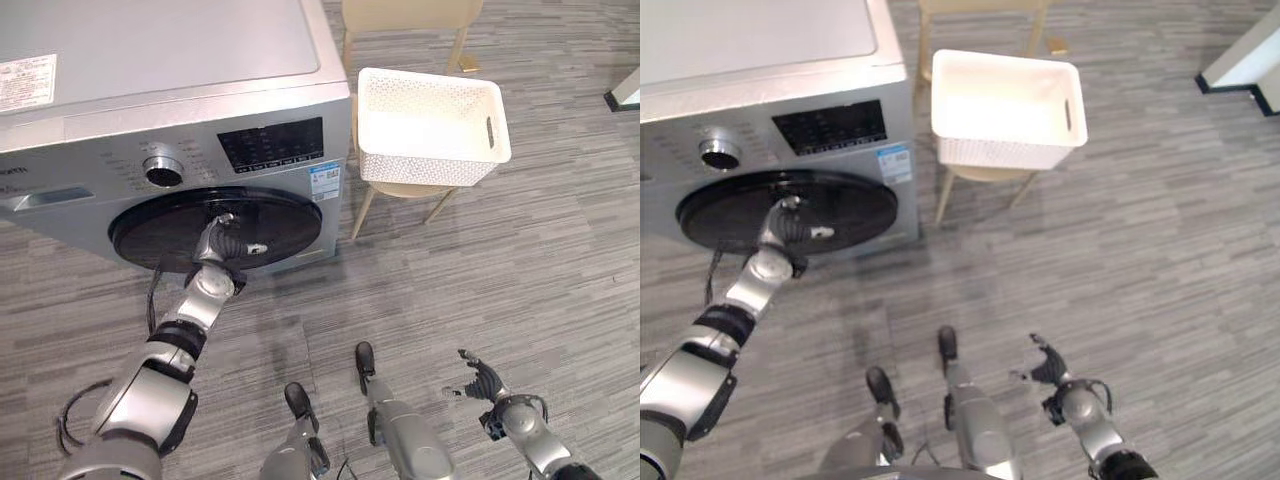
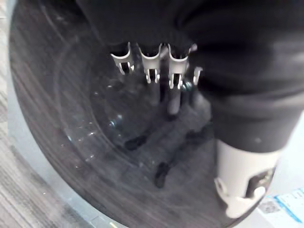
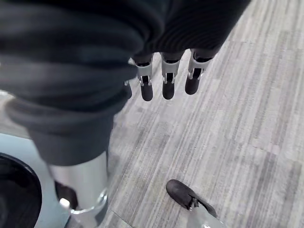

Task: Grab the laundry basket,head to the washer,open it,put in the laundry and shut it.

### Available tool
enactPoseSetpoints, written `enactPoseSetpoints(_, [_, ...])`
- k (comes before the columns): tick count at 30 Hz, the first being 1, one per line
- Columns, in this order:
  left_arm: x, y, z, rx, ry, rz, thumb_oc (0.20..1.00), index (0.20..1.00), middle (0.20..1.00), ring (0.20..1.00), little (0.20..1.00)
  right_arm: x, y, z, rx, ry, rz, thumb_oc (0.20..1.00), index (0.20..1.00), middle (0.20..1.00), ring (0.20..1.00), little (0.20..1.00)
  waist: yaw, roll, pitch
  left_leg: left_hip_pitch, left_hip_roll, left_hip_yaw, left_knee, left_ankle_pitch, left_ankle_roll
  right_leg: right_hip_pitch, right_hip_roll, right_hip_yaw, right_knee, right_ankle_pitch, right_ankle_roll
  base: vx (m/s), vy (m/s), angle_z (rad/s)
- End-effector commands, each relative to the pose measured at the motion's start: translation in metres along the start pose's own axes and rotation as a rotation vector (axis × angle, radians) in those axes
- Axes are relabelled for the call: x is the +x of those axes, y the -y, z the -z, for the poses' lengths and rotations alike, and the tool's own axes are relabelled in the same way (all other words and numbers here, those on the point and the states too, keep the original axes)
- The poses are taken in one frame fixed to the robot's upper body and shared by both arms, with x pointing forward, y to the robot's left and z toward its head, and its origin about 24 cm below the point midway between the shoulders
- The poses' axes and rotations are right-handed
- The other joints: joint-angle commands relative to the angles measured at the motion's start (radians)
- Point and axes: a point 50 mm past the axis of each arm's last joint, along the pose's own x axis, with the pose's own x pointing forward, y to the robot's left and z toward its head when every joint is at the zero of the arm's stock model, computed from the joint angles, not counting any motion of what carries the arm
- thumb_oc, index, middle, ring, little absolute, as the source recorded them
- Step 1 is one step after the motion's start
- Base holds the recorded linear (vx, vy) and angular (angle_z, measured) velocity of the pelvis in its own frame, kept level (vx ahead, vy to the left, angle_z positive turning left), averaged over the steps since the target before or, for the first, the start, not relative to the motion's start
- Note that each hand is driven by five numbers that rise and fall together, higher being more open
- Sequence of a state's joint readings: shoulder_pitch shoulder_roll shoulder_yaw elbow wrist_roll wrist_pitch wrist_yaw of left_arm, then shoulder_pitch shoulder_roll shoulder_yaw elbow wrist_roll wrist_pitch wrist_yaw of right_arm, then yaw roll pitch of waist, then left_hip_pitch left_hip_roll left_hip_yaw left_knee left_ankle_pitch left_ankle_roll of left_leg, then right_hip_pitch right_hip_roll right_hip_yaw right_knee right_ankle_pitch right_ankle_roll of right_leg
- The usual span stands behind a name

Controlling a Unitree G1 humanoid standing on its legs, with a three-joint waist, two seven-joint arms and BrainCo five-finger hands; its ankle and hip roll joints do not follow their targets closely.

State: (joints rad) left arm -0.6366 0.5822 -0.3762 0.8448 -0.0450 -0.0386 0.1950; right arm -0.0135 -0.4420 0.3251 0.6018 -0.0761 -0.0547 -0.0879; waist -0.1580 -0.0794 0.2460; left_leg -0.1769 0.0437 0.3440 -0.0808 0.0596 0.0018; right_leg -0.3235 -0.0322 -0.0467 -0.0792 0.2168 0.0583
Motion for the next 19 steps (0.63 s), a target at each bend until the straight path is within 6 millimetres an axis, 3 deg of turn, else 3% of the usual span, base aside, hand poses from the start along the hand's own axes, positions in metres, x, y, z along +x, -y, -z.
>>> enactPoseSetpoints(1, [-0.002,-0.015,-0.009,0.013,0.093,-0.062,1.0,1.0,1.0,1.0,1.0,-0.003,0.008,0.002,0.052,0.019,0.049,1.0,1.0,1.0,1.0,1.0,0.032,0.014,-0.019,-0.024,-0.014,-0.122,0.01,-0.005,-0.021,0.041,-0.033,0.007,0.122,-0.178,0.076,0.02,-0.051,0.27])
enactPoseSetpoints(5, [-0.038,0.027,0.027,-0.159,0.03,0.026,1.0,1.0,1.0,1.0,1.0,-0.003,0.008,0.007,0.085,-0.014,0.071,1.0,1.0,1.0,1.0,1.0,0.058,0.026,-0.05,0.019,-0.02,-0.138,0.004,-0.012,-0.023,0.104,-0.031,-0.016,0.106,-0.194,0.071,0.04,-0.048,0.26])
enactPoseSetpoints(9, [-0.079,0.054,0.069,-0.317,-0.107,0.086,1.0,1.0,1.0,1.0,1.0,-0.001,0.01,0.015,0.121,-0.068,0.106,1.0,1.0,1.0,1.0,1.0,0.086,0.031,-0.084,0.059,-0.022,-0.152,-0.002,-0.015,-0.024,0.16,-0.03,-0.032,0.083,-0.199,0.068,0.03,-0.05,0.19])
enactPoseSetpoints(15, [-0.144,0.081,0.137,-0.346,-0.403,0.18,1.0,1.0,1.0,1.0,1.0,-0.001,0.02,0.021,0.195,-0.109,0.168,1.0,1.0,1.0,1.0,1.0,0.118,0.036,-0.13,0.12,-0.025,-0.171,-0.001,-0.03,-0.02,0.236,-0.03,-0.052,0.066,-0.214,0.065,0.04,-0.028,0.12])
enactPoseSetpoints(19, [-0.174,0.096,0.162,-0.331,-0.537,0.245,1.0,1.0,1.0,1.0,1.0,-0.004,0.014,0.031,0.24,-0.154,0.163,1.0,1.0,1.0,1.0,1.0,0.126,0.036,-0.15,0.155,-0.026,-0.177,0.002,-0.044,-0.018,0.277,-0.028,-0.059,0.062,-0.228,0.062,0.05,-0.007,0.05])
